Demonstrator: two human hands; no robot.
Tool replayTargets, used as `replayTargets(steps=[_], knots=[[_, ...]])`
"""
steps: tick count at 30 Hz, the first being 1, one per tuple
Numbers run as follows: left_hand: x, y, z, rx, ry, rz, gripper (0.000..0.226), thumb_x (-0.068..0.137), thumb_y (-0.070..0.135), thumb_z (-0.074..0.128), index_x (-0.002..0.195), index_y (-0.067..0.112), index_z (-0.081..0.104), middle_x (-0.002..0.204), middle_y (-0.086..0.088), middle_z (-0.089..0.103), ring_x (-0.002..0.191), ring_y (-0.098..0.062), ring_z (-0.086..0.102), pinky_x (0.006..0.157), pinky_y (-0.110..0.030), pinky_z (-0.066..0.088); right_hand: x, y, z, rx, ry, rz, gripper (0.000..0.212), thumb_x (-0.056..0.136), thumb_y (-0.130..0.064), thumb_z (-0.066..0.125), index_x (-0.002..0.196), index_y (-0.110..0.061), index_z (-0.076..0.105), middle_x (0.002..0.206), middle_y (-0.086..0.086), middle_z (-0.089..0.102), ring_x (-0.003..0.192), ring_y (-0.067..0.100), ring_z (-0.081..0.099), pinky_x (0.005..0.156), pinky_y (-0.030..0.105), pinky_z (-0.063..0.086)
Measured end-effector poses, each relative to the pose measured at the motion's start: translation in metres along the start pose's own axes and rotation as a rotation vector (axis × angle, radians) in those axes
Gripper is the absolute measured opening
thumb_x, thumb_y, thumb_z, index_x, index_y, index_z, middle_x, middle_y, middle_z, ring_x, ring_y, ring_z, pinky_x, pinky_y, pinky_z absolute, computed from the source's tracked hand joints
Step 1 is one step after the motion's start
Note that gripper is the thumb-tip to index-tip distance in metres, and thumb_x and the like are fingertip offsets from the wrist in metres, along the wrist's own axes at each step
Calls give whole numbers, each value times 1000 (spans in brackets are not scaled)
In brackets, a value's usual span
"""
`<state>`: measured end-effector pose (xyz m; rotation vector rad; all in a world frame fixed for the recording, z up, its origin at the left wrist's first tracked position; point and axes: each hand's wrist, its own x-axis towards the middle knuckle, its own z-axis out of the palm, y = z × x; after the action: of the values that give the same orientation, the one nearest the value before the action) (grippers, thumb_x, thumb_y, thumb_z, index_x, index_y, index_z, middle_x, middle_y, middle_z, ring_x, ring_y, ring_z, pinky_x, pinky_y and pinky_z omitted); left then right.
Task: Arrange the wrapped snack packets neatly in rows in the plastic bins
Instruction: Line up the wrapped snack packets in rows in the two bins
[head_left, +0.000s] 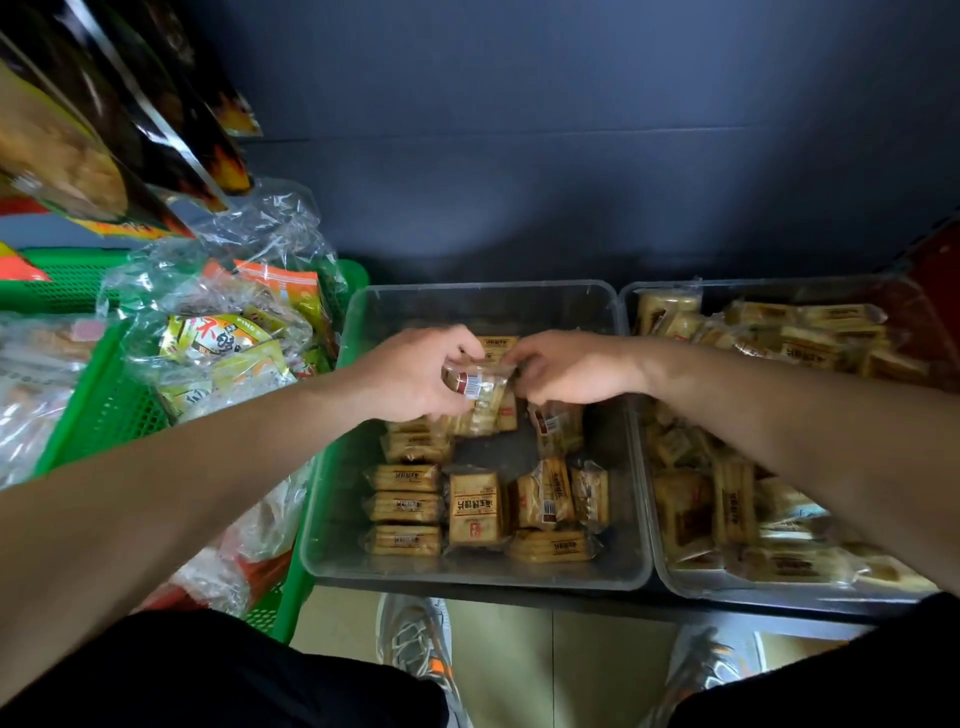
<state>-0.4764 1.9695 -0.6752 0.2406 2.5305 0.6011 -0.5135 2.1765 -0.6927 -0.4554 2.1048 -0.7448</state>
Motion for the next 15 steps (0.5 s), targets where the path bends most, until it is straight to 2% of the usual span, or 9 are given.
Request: replayTargets(steps=[1,2,5,8,9,11,12,15], knots=[[-7,7,-10,-5,29,15,47,81,17,81,121,30,59,98,12,70,68,-5,70,68,-25,53,-9,-4,-3,102,11,15,33,99,-11,55,132,-16,57,102,0,71,85,12,71,75,27,57],[-16,16,-18,-14,66,35,45,79,13,80,115,32,61,94,10,71,67,-3,69,68,-26,55,-20,-9,-5,200,27,32,30,102,-11,49,131,-16,56,109,4,72,89,17,73,80,31,60],[-46,38,-25,-69,174,149,43,74,15,82,104,40,63,106,17,60,93,0,60,91,-26,49,-56,-27,-9,379,108,64,30,109,-22,38,133,-15,54,118,15,71,93,26,75,87,38,61],[-78,60,-18,-263,227,225,35,70,23,87,99,35,71,116,12,55,107,1,57,96,-15,44,-92,-40,-1,410,244,38,39,104,-31,54,141,-17,50,119,9,70,93,21,74,84,33,61],[-85,65,-16,-330,256,246,30,70,27,87,96,33,73,116,10,56,109,0,57,96,-17,45,-104,-43,5,412,287,26,45,101,-28,60,144,-18,47,118,7,69,94,20,73,84,33,61],[-97,74,-13,-393,348,282,17,74,32,84,88,30,74,113,9,58,112,-3,58,101,-28,47,-125,-45,17,451,375,1,56,97,-20,66,147,-18,42,113,4,69,96,20,71,86,36,61],[-101,78,-13,-402,386,291,13,77,27,83,85,31,74,111,10,59,113,-3,58,103,-33,46,-135,-47,22,483,410,-7,58,97,-19,67,148,-17,41,111,4,69,97,20,71,85,36,61],[-111,85,-6,-462,444,279,33,79,5,81,84,34,66,111,16,55,112,-4,58,104,-33,47,-159,-48,31,618,458,-41,60,98,-16,65,152,-16,38,116,10,69,93,22,68,70,24,57]])
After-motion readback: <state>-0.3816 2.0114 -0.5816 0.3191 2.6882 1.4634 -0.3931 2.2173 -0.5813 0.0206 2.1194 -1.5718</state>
